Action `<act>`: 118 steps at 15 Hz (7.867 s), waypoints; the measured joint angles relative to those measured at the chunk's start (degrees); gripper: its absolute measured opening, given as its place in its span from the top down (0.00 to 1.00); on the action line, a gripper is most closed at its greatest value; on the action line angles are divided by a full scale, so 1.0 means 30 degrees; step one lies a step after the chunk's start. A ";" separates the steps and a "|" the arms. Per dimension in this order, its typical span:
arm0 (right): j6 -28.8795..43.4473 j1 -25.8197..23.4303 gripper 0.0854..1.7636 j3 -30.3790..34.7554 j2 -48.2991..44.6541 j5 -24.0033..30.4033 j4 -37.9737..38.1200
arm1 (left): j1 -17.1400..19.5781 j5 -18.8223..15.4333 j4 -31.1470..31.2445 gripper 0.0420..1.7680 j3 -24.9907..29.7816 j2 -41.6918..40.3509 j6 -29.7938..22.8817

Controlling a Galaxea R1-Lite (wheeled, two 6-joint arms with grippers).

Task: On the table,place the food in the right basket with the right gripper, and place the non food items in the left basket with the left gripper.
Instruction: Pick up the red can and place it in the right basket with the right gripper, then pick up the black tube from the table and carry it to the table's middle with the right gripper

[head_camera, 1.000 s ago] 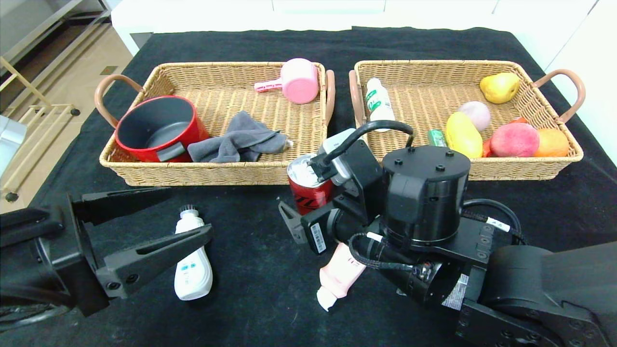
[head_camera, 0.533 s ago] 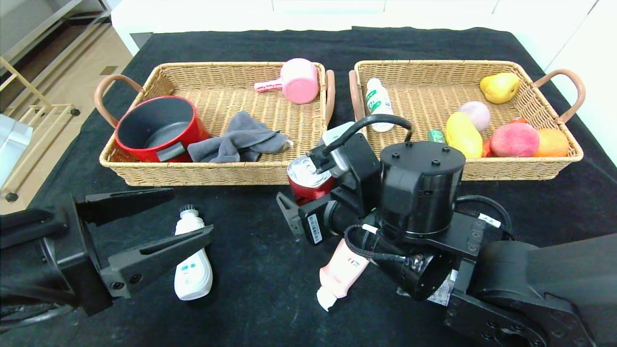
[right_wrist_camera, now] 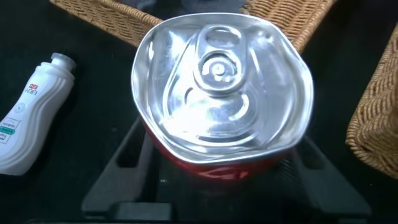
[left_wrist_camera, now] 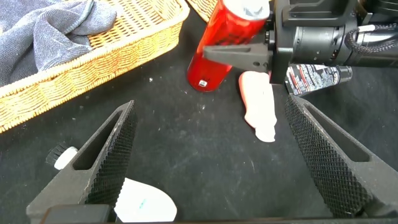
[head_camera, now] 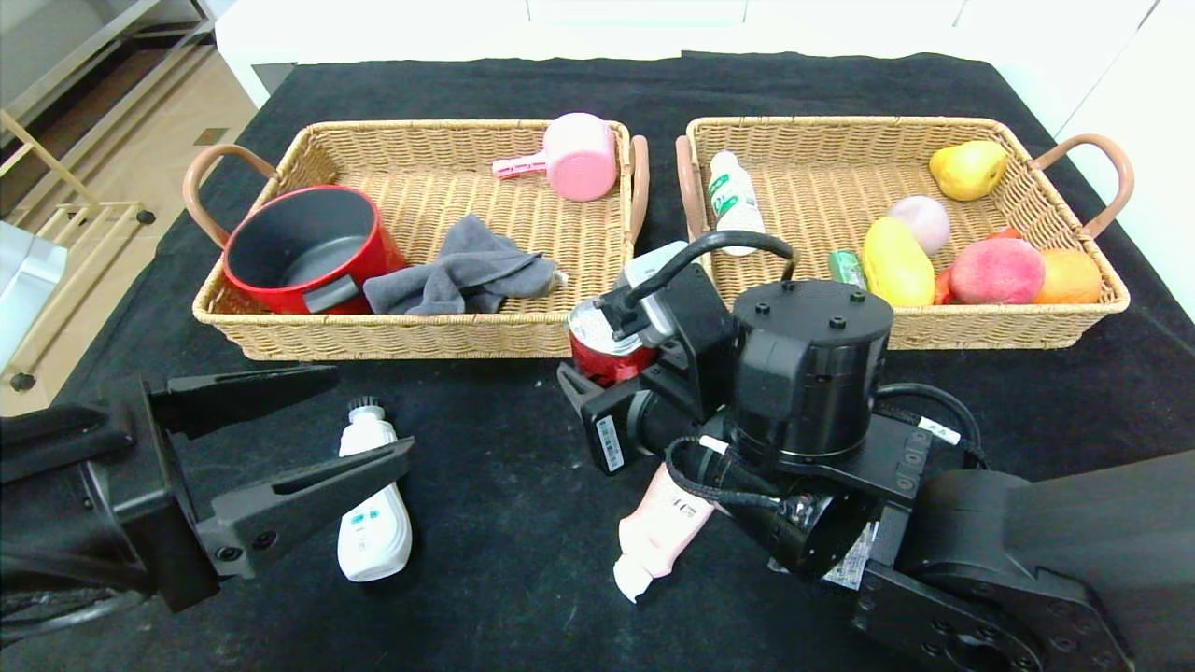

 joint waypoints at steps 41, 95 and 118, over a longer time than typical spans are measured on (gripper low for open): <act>-0.0423 -0.7404 0.45 -0.3170 -0.3324 0.0406 0.2812 | -0.0008 0.0016 -0.0008 0.03 0.0154 0.0293 0.0321; -0.7083 -0.2690 0.04 -0.0467 -0.8501 -0.0735 2.7660 | -0.0203 0.0008 0.0045 0.03 0.0394 0.0906 0.0605; -0.6945 -0.2536 0.04 0.0077 -0.5750 -0.1605 2.6153 | -0.0240 0.0016 0.0065 0.03 0.0414 0.0809 0.0670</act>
